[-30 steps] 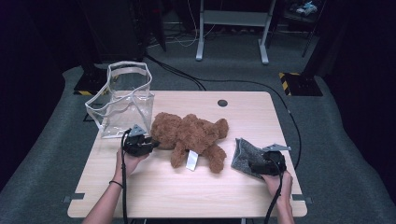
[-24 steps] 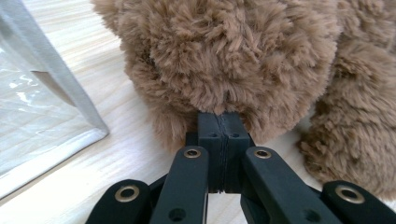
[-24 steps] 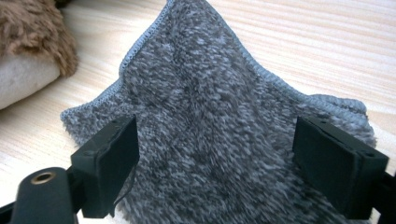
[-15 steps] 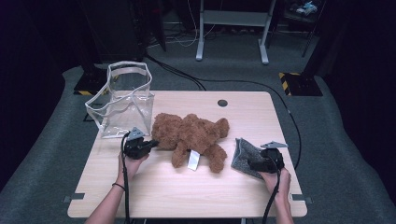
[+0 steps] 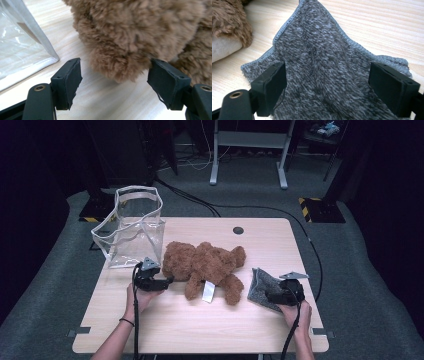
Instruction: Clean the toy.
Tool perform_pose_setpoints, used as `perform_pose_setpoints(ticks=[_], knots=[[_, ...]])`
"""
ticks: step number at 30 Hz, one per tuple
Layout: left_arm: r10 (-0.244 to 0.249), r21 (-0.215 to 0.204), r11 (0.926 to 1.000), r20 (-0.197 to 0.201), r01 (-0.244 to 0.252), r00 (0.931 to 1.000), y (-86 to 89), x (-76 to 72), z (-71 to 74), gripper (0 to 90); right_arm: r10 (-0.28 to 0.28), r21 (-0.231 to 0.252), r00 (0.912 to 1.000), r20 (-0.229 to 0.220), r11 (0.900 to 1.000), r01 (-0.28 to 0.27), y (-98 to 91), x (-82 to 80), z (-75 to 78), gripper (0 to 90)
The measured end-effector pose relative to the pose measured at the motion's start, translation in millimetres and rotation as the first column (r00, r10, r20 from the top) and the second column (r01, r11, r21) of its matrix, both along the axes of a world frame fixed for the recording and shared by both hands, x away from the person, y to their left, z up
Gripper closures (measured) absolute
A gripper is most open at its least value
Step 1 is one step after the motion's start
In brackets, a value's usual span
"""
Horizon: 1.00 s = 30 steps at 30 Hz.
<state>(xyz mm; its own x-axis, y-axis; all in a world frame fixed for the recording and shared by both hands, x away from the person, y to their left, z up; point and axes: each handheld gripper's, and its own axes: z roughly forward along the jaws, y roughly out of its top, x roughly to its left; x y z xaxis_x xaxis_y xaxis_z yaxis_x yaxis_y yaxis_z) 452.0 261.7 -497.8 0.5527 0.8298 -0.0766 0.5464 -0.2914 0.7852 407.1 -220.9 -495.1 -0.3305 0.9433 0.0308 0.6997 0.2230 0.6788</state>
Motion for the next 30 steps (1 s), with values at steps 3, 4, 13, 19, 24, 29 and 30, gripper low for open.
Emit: perform_pose_setpoints(ticks=[3,4,13,19,24,29,30], knots=[[-0.043,-0.020,0.9989,-0.002,0.043,0.9991,-1.5,1.5,-1.1,40.4,-0.002,-0.001,1.0000,0.000,1.0000,0.002,-0.1,-0.4,0.0,14.7],[-0.042,-0.010,0.9991,0.000,0.042,0.9991,-2.2,1.4,-1.2,46.2,0.001,-0.003,1.0000,-0.003,1.0000,-0.001,-0.7,-0.5,-0.2,14.8],[-0.065,-0.011,0.9978,0.011,0.065,0.9978,-3.1,0.5,-1.3,75.7,0.005,-0.030,1.0000,-0.002,0.9995,-0.005,2.4,0.2,-5.5,25.0],[-0.074,-0.041,0.9964,0.007,0.075,0.9972,-0.2,1.1,-2.5,77.1,0.007,-0.047,0.9995,-0.031,0.9988,-0.009,6.6,4.9,-9.4,38.9],[-0.077,-0.052,0.9957,0.007,0.077,0.9970,0.7,0.8,-2.9,77.0,0.008,-0.042,0.9994,-0.033,0.9991,-0.009,6.6,6.0,-12.3,66.1],[-0.080,-0.045,0.9958,0.012,0.080,0.9968,0.9,0.8,-2.2,77.1,0.017,-0.062,0.9997,-0.019,0.9979,-0.018,9.0,6.9,-10.1,80.3],[-0.079,-0.046,0.9958,0.014,0.080,0.9968,0.8,0.8,-2.3,77.1,0.008,-0.054,0.9997,-0.023,0.9985,-0.009,9.9,6.0,-7.6,80.7]])
